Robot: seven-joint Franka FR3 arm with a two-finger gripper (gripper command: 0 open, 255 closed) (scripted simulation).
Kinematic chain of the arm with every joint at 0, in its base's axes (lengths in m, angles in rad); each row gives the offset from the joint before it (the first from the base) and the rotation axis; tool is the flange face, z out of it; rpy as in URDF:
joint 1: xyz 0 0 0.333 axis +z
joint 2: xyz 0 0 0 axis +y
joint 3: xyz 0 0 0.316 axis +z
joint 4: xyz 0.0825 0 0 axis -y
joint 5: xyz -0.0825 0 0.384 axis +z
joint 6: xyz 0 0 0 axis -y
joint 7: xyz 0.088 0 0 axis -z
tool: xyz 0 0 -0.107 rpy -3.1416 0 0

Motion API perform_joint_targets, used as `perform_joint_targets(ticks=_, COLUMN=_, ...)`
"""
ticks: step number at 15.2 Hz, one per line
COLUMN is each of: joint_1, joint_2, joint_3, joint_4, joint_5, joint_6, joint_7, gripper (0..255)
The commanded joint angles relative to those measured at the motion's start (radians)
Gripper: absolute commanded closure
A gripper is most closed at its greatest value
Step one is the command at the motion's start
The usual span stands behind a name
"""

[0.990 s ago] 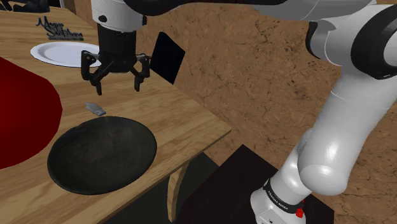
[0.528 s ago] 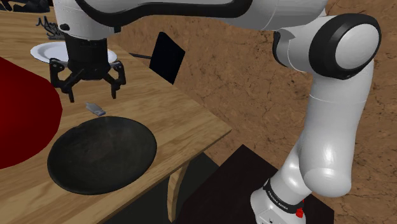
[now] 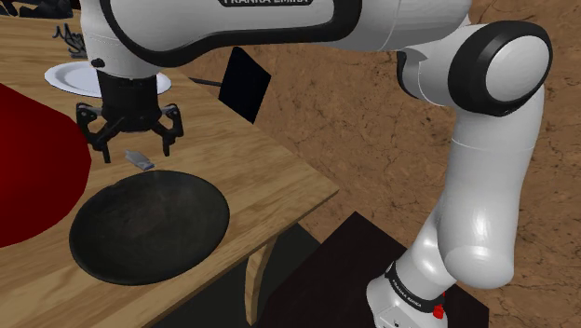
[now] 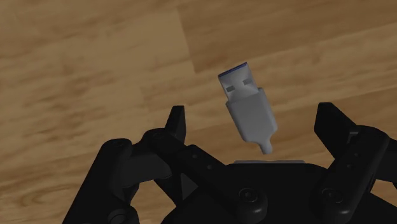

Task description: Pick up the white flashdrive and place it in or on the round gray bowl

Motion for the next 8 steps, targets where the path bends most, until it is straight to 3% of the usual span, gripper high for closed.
perform_joint_targets(ticks=1, joint_1=0.0, joint_2=-0.001, joint_3=0.0, joint_4=-0.002, joint_5=0.0, joint_6=0.002, joint_7=0.0, gripper=0)
perform_joint_targets(ticks=4, joint_1=0.0, joint_2=-0.001, joint_3=0.0, joint_4=-0.002, joint_5=0.0, joint_6=0.002, joint_7=0.0, gripper=0)
perform_joint_targets(ticks=5, joint_1=0.0, joint_2=-0.001, joint_3=0.0, joint_4=-0.002, joint_5=0.0, joint_6=0.002, joint_7=0.0, gripper=255)
perform_joint_targets(ticks=8, joint_1=0.001, joint_2=0.002, joint_3=0.0, joint_4=0.001, joint_5=-0.001, joint_6=0.001, joint_7=0.001, gripper=255)
